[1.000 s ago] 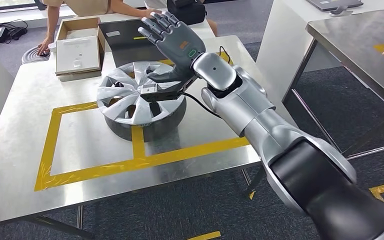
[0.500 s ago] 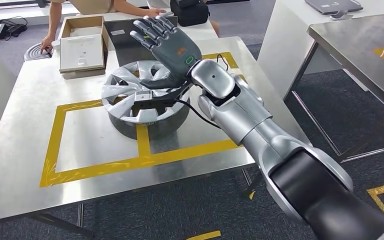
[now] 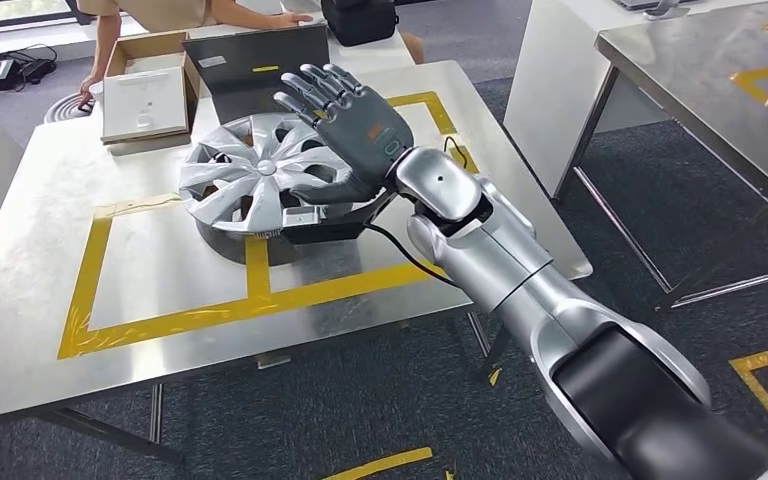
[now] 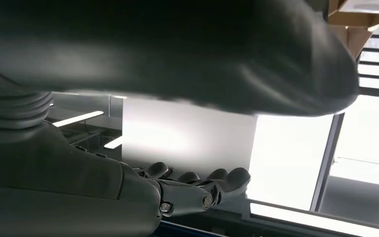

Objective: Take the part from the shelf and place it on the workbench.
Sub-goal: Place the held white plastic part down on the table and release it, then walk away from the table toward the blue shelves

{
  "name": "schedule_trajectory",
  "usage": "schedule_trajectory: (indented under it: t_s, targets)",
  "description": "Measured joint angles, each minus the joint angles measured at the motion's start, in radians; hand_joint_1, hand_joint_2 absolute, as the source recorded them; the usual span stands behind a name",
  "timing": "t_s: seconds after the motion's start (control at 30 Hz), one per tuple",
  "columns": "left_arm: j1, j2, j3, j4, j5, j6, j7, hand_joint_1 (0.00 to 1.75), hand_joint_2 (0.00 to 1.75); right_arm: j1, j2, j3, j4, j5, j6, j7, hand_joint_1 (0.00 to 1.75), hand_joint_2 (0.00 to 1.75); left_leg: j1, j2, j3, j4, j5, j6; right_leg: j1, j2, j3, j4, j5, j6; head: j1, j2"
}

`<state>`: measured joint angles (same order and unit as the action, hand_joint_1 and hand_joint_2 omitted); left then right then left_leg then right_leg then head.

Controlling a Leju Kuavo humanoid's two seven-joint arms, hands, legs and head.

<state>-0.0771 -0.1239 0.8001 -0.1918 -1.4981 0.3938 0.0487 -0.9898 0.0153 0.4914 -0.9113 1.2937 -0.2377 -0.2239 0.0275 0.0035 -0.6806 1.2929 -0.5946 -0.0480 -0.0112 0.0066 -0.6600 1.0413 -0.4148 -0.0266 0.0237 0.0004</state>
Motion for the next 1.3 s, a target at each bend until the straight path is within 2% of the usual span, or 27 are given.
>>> schedule_trajectory:
  t_s: [0.07,0.1,0.13,0.17,0.27,0.3,0.33,0.4,0.43,0.47,0.5,0.53,0.57,0.63,0.67,0.73,0.8,0.87,0.93,0.97,1.0,1.07,1.13,1.17,1.2,1.27,1.3]
  targets:
    - [0.001,0.010,0.001,0.000,0.001,-0.006,0.010,0.00,0.00,0.012,-0.008,-0.003,-0.012,-0.004,0.004,0.000,0.00,0.00,-0.002,0.000,0.086,-0.118,0.042,0.008,0.001,0.000,-0.016,0.001,0.015,0.005,0.000,0.000]
    - [0.001,0.015,0.001,-0.001,0.000,-0.011,0.014,0.00,0.00,0.014,-0.011,-0.006,-0.016,-0.009,0.005,-0.001,0.00,0.00,-0.005,-0.001,0.128,-0.180,0.053,0.011,0.002,0.001,-0.023,0.002,0.022,0.010,0.000,0.000]
    - [0.001,0.018,0.001,-0.001,-0.001,-0.016,0.018,0.00,0.00,0.016,-0.014,-0.010,-0.018,-0.015,0.006,-0.003,0.00,0.00,-0.007,-0.003,0.153,-0.223,0.056,0.015,0.003,0.001,-0.026,0.001,0.030,0.016,0.000,0.000]
    - [0.001,0.021,0.001,-0.001,-0.003,-0.020,0.021,0.00,0.00,0.018,-0.015,-0.013,-0.019,-0.021,0.006,-0.008,0.00,0.00,-0.010,-0.005,0.162,-0.245,0.054,0.019,0.003,0.000,-0.028,0.000,0.038,0.023,0.000,0.000]
    - [0.003,0.025,0.001,-0.002,-0.005,-0.024,0.027,0.00,0.00,0.029,-0.017,-0.022,-0.016,-0.036,0.002,-0.024,0.00,0.00,-0.011,-0.006,0.148,-0.250,0.074,0.040,0.001,0.000,-0.031,-0.005,0.051,0.043,-0.001,0.000]
    - [0.003,0.026,0.001,-0.002,-0.006,-0.024,0.030,0.00,0.00,0.031,-0.018,-0.023,-0.012,-0.041,0.000,-0.029,0.00,0.00,-0.010,-0.004,0.141,-0.252,0.085,0.048,0.001,0.000,-0.039,0.010,0.031,0.048,0.000,0.000]
    - [0.003,0.027,0.001,-0.003,-0.007,-0.025,0.035,0.00,0.00,0.031,-0.020,-0.025,-0.005,-0.045,-0.003,-0.034,0.00,0.00,-0.008,-0.002,0.132,-0.255,0.096,0.054,0.000,0.000,-0.052,0.043,-0.005,0.052,0.001,0.000]
    - [0.004,0.030,0.000,-0.005,-0.009,-0.027,0.052,0.00,0.00,0.031,-0.020,-0.028,0.020,-0.055,-0.013,-0.048,0.00,0.00,-0.009,-0.001,0.105,-0.254,0.118,0.062,0.000,-0.002,-0.086,0.158,-0.100,0.055,0.002,0.000]
    - [0.004,0.031,-0.001,-0.005,-0.009,-0.031,0.063,0.00,0.00,0.031,-0.019,-0.028,0.038,-0.059,-0.022,-0.056,0.00,0.00,-0.010,0.000,0.090,-0.253,0.130,0.064,0.000,-0.002,-0.099,0.220,-0.131,0.056,0.002,0.000]
    - [0.005,0.033,-0.001,-0.005,-0.009,-0.037,0.076,0.00,0.00,0.032,-0.017,-0.028,0.057,-0.063,-0.031,-0.063,0.00,0.00,-0.011,0.000,0.074,-0.252,0.142,0.064,0.001,-0.002,-0.100,0.262,-0.140,0.055,0.002,0.000]
    - [0.007,0.035,-0.001,-0.005,-0.009,-0.043,0.089,0.00,0.00,0.032,-0.016,-0.028,0.078,-0.065,-0.041,-0.071,0.00,0.00,-0.013,0.000,0.059,-0.251,0.153,0.065,0.002,-0.002,-0.085,0.274,-0.130,0.052,0.002,0.000]
    - [0.008,0.037,-0.001,-0.005,-0.009,-0.048,0.101,0.00,0.00,0.032,-0.015,-0.028,0.094,-0.067,-0.049,-0.077,0.00,0.00,-0.014,0.000,0.046,-0.250,0.163,0.064,0.004,-0.002,-0.052,0.245,-0.106,0.046,0.002,0.000]
    - [0.008,0.039,-0.001,-0.006,-0.009,-0.051,0.110,0.00,0.00,0.031,-0.015,-0.028,0.108,-0.068,-0.057,-0.084,0.00,0.00,-0.015,0.000,0.035,-0.249,0.173,0.063,0.007,-0.002,-0.001,0.184,-0.087,0.038,0.002,0.000]
    - [0.008,0.041,-0.001,-0.007,-0.009,-0.052,0.119,0.00,0.00,0.029,-0.013,-0.029,0.128,-0.073,-0.075,-0.098,0.00,0.00,-0.018,0.000,0.019,-0.249,0.190,0.055,0.015,-0.004,0.092,0.050,-0.087,0.024,0.002,0.000]
    - [0.008,0.042,-0.001,-0.007,-0.009,-0.051,0.120,0.00,0.00,0.028,-0.013,-0.030,0.137,-0.076,-0.085,-0.105,0.00,0.00,-0.018,0.000,0.015,-0.250,0.198,0.050,0.019,-0.005,0.116,0.008,-0.097,0.019,0.003,0.000]
    - [0.009,0.042,-0.001,-0.007,-0.009,-0.045,0.118,0.00,0.00,0.026,-0.013,-0.033,0.157,-0.079,-0.097,-0.115,0.00,0.00,-0.016,0.000,0.013,-0.256,0.215,0.036,0.023,-0.006,0.117,-0.012,-0.093,0.013,0.004,0.000]
    - [0.010,0.043,0.000,-0.007,-0.009,-0.036,0.112,0.00,0.00,0.024,-0.012,-0.034,0.174,-0.079,-0.101,-0.118,0.00,0.00,-0.014,-0.002,0.005,-0.247,0.203,0.025,0.019,-0.010,0.108,-0.024,-0.069,0.002,0.005,0.000]
    - [0.010,0.043,-0.001,-0.007,-0.010,-0.028,0.103,0.00,0.00,0.019,-0.009,-0.034,0.186,-0.079,-0.101,-0.119,0.00,0.00,-0.012,-0.003,-0.020,-0.175,0.123,0.016,0.011,-0.013,0.088,-0.032,-0.042,-0.006,0.003,0.000]
    - [0.009,0.045,-0.006,-0.007,-0.012,-0.028,0.098,0.00,0.00,0.017,-0.006,-0.034,0.197,-0.077,-0.098,-0.116,0.00,0.00,-0.009,-0.003,-0.046,-0.056,0.039,0.008,0.009,-0.012,0.060,-0.033,-0.018,-0.008,0.000,0.000]
    - [0.009,0.047,-0.013,-0.007,-0.013,-0.029,0.097,0.00,0.00,0.017,-0.005,-0.033,0.201,-0.076,-0.095,-0.115,0.00,0.00,-0.008,-0.003,-0.048,-0.012,0.027,0.004,0.009,-0.013,0.045,-0.032,-0.007,-0.006,0.001,0.000]
    - [0.009,0.049,-0.021,-0.007,-0.013,-0.031,0.097,0.00,0.00,0.017,-0.004,-0.033,0.204,-0.076,-0.093,-0.113,0.00,0.00,-0.006,-0.003,-0.039,0.007,0.037,0.000,0.008,-0.013,0.029,-0.031,0.005,-0.004,0.000,0.000]
    - [0.009,0.054,-0.033,-0.007,-0.013,-0.034,0.097,0.00,0.00,0.016,-0.001,-0.033,0.208,-0.076,-0.091,-0.112,0.00,0.00,-0.002,-0.003,0.028,-0.049,0.085,-0.005,0.004,-0.014,0.000,-0.028,0.028,0.005,0.000,0.000]
    - [0.007,0.057,-0.043,-0.008,-0.013,-0.037,0.096,0.00,0.00,0.011,0.002,-0.034,0.209,-0.076,-0.091,-0.111,0.00,0.00,0.000,-0.005,0.127,-0.175,0.080,-0.004,0.005,-0.014,-0.022,-0.021,0.047,0.018,0.000,0.000]
    - [0.006,0.058,-0.047,-0.008,-0.013,-0.038,0.097,0.00,0.00,0.008,0.003,-0.034,0.210,-0.076,-0.091,-0.112,0.00,0.00,-0.001,-0.006,0.157,-0.220,0.066,0.002,0.007,-0.014,-0.027,-0.018,0.055,0.025,0.000,0.000]
    - [0.005,0.059,-0.050,-0.008,-0.013,-0.038,0.099,0.00,0.00,0.006,0.004,-0.034,0.210,-0.076,-0.091,-0.111,0.00,0.00,-0.003,-0.008,0.169,-0.245,0.054,0.011,0.008,-0.014,-0.030,-0.018,0.063,0.032,0.001,0.000]
    - [0.007,0.061,-0.053,-0.008,-0.013,-0.041,0.103,0.00,0.00,0.007,0.004,-0.034,0.211,-0.076,-0.089,-0.111,0.00,0.00,-0.006,-0.006,0.154,-0.248,0.063,0.034,0.006,-0.014,-0.033,-0.021,0.074,0.044,0.001,0.000]
    - [0.008,0.063,-0.054,-0.008,-0.013,-0.042,0.105,0.00,0.00,0.007,0.004,-0.034,0.212,-0.075,-0.088,-0.110,0.00,0.00,-0.006,-0.004,0.146,-0.248,0.073,0.045,0.003,-0.014,-0.040,-0.014,0.061,0.049,0.001,0.000]
